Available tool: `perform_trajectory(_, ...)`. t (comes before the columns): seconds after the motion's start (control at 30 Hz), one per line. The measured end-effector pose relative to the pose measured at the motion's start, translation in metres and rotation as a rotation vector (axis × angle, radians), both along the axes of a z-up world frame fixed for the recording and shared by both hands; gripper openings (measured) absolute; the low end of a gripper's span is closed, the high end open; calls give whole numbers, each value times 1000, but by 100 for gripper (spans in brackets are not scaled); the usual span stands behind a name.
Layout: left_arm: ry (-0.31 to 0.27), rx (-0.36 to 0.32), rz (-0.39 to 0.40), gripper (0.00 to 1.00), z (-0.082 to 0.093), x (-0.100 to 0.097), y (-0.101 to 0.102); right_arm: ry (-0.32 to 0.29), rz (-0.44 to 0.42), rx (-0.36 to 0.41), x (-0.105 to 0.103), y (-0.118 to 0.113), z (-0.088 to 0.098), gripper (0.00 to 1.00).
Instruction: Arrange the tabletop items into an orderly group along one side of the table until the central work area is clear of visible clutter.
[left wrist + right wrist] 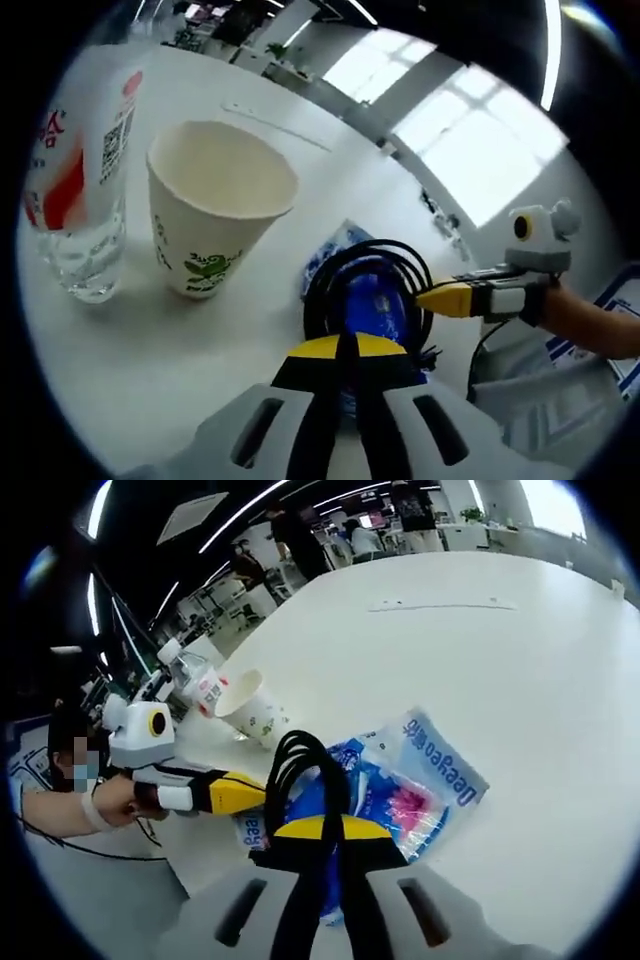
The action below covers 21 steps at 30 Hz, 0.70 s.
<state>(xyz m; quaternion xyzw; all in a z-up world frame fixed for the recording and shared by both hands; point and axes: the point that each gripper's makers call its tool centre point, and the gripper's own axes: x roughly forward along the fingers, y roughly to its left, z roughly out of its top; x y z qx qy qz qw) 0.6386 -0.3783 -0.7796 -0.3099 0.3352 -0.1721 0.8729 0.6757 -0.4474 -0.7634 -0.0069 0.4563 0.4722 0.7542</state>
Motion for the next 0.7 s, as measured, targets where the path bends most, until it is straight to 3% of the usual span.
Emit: perform_trajectory(0.7,-40,-6,19,0,23,-4,11,20,-8,56,-11,7,16,0)
